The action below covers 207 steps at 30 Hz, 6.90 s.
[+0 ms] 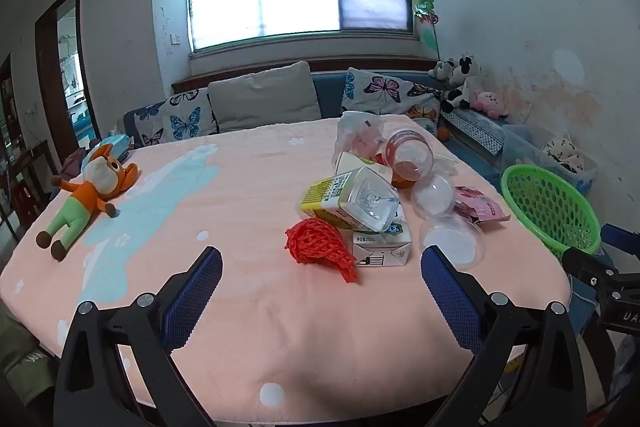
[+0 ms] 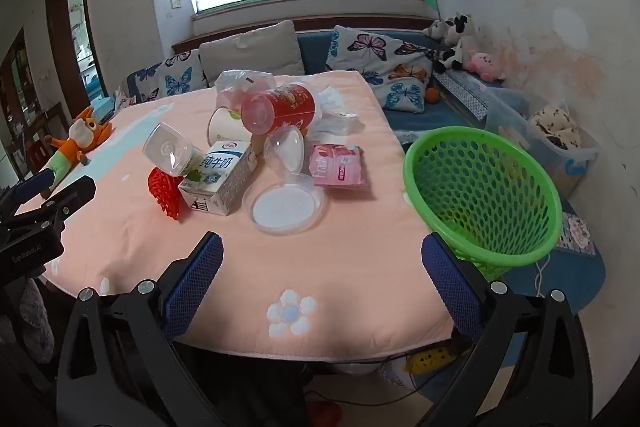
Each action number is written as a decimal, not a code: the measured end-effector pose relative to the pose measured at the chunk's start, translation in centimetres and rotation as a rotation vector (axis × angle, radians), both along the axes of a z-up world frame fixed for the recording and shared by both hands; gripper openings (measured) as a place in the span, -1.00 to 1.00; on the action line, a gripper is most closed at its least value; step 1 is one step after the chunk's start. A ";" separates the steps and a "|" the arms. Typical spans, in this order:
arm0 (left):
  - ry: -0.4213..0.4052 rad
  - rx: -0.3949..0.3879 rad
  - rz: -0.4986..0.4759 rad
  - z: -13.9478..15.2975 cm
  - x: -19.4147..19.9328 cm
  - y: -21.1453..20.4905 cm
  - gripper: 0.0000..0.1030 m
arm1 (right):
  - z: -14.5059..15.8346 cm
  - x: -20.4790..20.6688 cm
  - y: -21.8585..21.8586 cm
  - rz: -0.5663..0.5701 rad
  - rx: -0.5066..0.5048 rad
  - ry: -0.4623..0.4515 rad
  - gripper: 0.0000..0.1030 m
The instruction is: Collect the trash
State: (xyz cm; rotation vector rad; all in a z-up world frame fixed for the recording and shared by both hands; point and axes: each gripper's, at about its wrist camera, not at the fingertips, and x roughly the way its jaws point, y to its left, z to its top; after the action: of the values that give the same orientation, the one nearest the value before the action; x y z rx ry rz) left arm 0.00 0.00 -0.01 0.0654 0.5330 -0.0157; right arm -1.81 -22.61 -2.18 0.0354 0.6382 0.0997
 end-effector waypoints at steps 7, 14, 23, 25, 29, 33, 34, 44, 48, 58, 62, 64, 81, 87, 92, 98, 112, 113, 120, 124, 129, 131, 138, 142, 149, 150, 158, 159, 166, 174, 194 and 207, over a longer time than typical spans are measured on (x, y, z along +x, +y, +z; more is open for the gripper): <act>-0.005 0.014 -0.003 -0.3 -0.2 -0.8 0.88 | 0.0 0.2 -0.5 0.003 0.019 0.006 0.92; 0.002 0.010 0.001 -0.4 -0.5 -1.8 0.88 | 0.2 0.0 0.1 0.000 0.006 -0.004 0.92; 0.007 0.007 -0.008 -0.3 -0.2 -1.1 0.88 | 0.2 0.1 0.1 0.002 0.005 -0.003 0.92; 0.007 0.006 -0.007 -0.3 -0.2 -1.1 0.88 | 0.0 0.3 0.1 0.001 0.005 -0.002 0.92; 0.009 0.006 -0.007 -0.3 -0.2 -1.2 0.88 | 0.0 0.2 0.1 0.001 0.007 -0.001 0.92; 0.010 0.004 -0.008 -0.3 -0.2 -1.0 0.88 | -0.1 0.1 0.2 0.002 0.004 -0.001 0.92; 0.011 0.004 -0.008 -0.3 -0.1 -1.0 0.88 | -0.1 0.2 0.1 0.001 0.004 -0.001 0.92; 0.012 0.004 -0.008 -0.4 -0.1 -1.2 0.88 | -0.5 0.3 0.7 0.004 -0.001 0.006 0.92; 0.013 0.003 -0.008 -0.4 -0.1 -1.1 0.88 | -0.5 0.3 0.6 0.005 0.001 0.008 0.92; 0.021 0.001 -0.009 -0.8 0.5 -1.2 0.88 | -0.5 0.5 0.5 0.008 -0.001 0.012 0.92; 0.025 0.000 -0.009 -1.0 0.8 -1.2 0.88 | -0.6 0.8 0.5 0.011 -0.003 0.017 0.91; 0.027 -0.001 -0.008 -1.1 0.8 -1.2 0.88 | -0.7 0.9 0.5 0.013 -0.006 0.019 0.91; 0.048 -0.031 0.039 -1.2 2.6 1.3 0.87 | -0.4 2.2 0.8 0.042 -0.021 0.021 0.91; 0.048 -0.043 0.087 -0.8 3.4 3.3 0.87 | -0.1 3.2 1.5 0.090 -0.016 0.016 0.91; 0.048 -0.044 0.122 -0.5 3.8 4.9 0.87 | -0.1 4.1 3.2 0.156 -0.036 0.000 0.90; 0.065 -0.053 0.159 -0.7 4.5 6.8 0.87 | -0.4 5.7 6.1 0.266 -0.057 -0.012 0.83; 0.129 -0.052 0.226 -2.5 6.4 9.5 0.87 | -1.6 10.2 12.6 0.490 -0.176 -0.055 0.64; 0.133 -0.055 0.230 -2.6 6.5 9.7 0.86 | -1.7 10.6 13.0 0.503 -0.189 -0.058 0.63; 0.157 -0.063 0.251 -3.4 7.5 10.8 0.86 | -2.6 12.9 14.7 0.546 -0.212 -0.044 0.36; 0.170 -0.079 0.251 -3.8 8.0 11.2 0.86 | -2.4 13.6 15.3 0.569 -0.219 -0.047 0.09; 0.181 -0.090 0.242 -4.3 8.5 11.3 0.86 | -1.1 14.3 15.4 0.568 -0.195 -0.081 -0.03; 0.188 -0.096 0.233 -4.4 8.6 11.3 0.86 | -0.5 15.3 15.5 0.565 -0.177 -0.078 -0.04; 0.212 -0.126 0.168 -4.9 9.2 10.3 0.86 | 1.1 18.4 15.8 0.552 -0.118 -0.049 -0.07; 0.238 -0.159 0.116 -5.3 9.7 9.5 0.86 | 1.8 19.6 16.3 0.549 -0.099 -0.037 -0.08; 0.268 -0.168 0.044 -6.0 11.0 7.2 0.85 | 3.0 20.5 16.3 0.563 -0.075 -0.017 -0.10; 0.276 -0.173 0.033 -6.2 11.4 6.9 0.84 | 3.2 20.6 16.3 0.564 -0.075 -0.015 -0.10; 0.329 -0.213 -0.016 -7.4 14.3 5.4 0.63 | 5.3 20.3 14.5 0.566 -0.031 -0.019 -0.11; 0.335 -0.220 -0.023 -7.6 14.5 5.4 0.55 | 5.6 20.2 14.3 0.564 -0.031 -0.027 -0.11; 0.388 -0.272 -0.078 -8.8 16.1 4.9 0.30 | 8.1 19.0 12.3 0.545 0.010 -0.057 -0.11; 0.386 -0.289 -0.132 -8.9 16.1 4.2 -0.37 | 10.6 16.5 8.0 0.463 0.010 -0.099 -0.11; 0.240 -0.274 -0.348 0.1 12.7 -1.5 -0.51 | 9.9 11.3 -9.3 0.040 -0.097 -0.081 -0.12; 0.284 -0.201 -0.534 0.8 15.3 -13.7 -0.51 | -0.4 13.5 -19.1 -0.131 -0.086 0.081 -0.12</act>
State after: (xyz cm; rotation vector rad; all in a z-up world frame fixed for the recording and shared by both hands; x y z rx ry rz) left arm 15.33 -13.74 0.82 0.0069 0.7828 -0.6062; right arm 11.71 -41.75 -2.63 -0.0017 0.7184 -0.0558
